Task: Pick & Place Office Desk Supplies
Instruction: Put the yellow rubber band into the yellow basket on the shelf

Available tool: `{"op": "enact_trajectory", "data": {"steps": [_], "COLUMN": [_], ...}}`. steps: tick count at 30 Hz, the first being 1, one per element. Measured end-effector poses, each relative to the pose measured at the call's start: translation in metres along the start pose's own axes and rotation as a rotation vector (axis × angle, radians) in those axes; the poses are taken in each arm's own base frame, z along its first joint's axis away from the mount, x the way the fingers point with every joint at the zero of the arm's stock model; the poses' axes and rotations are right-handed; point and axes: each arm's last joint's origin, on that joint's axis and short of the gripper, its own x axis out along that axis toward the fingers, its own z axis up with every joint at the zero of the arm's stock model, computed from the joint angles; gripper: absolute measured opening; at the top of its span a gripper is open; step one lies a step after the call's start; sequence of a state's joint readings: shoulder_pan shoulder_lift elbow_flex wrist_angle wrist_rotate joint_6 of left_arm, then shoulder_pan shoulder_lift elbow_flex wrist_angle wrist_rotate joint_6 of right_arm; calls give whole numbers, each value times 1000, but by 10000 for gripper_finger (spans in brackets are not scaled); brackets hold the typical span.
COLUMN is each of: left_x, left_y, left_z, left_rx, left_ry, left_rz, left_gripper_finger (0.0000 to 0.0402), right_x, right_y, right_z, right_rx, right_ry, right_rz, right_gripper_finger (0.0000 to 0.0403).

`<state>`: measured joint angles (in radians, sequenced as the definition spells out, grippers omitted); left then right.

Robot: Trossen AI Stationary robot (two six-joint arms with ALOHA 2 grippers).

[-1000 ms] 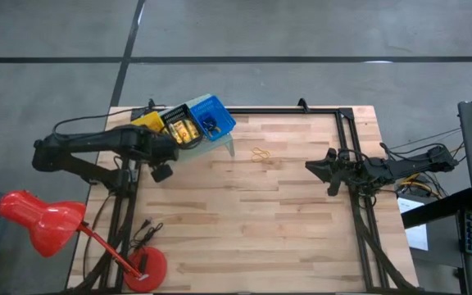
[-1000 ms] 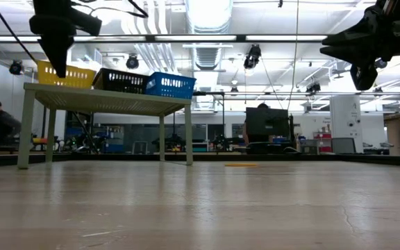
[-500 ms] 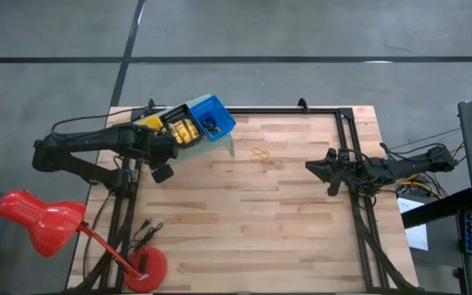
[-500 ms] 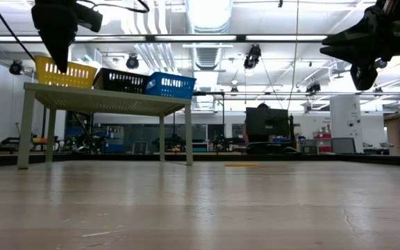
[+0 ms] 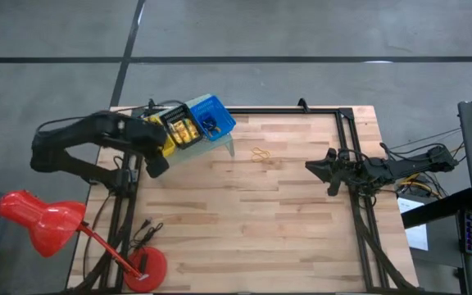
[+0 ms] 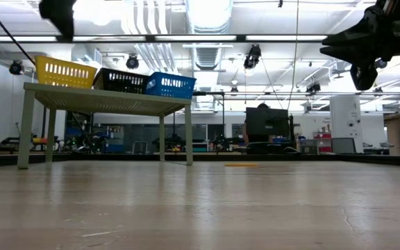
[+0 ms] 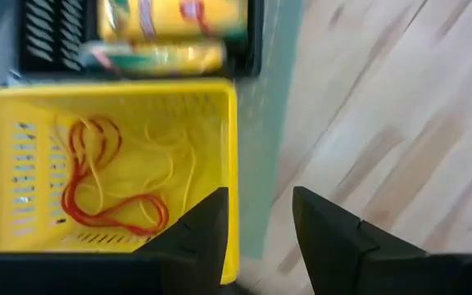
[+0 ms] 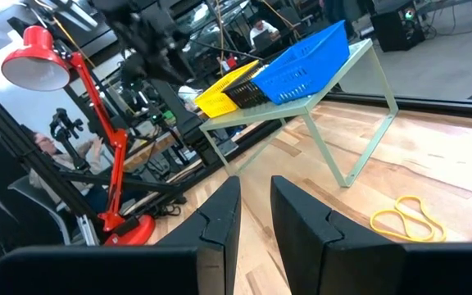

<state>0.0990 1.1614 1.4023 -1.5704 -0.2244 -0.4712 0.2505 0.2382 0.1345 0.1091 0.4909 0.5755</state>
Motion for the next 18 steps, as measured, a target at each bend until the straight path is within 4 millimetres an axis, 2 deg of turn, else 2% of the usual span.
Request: {"op": "enact_trajectory", "data": {"steps": [4,8,13,18], "left_x": [-29,-43,-43,-27], "left_y": [4,2,-10,-34], "left_z": [7,18,37,54], "left_rx": [-83,-132,-121,-2], "left_ry": [-125,-275,-442,-624], "left_rz": [-59,-125,-236,-371], "left_gripper_finger": [143,143,143,143], "right_x": [0,0,0,0], "right_y": [0,0,0,0], "right_z": [0,0,0,0], "right_rx": [0,0,0,0], "right_ry": [1,0,1,0], "right_rz": [0,0,0,0], "right_gripper_finger": [68,68,68,68]}}
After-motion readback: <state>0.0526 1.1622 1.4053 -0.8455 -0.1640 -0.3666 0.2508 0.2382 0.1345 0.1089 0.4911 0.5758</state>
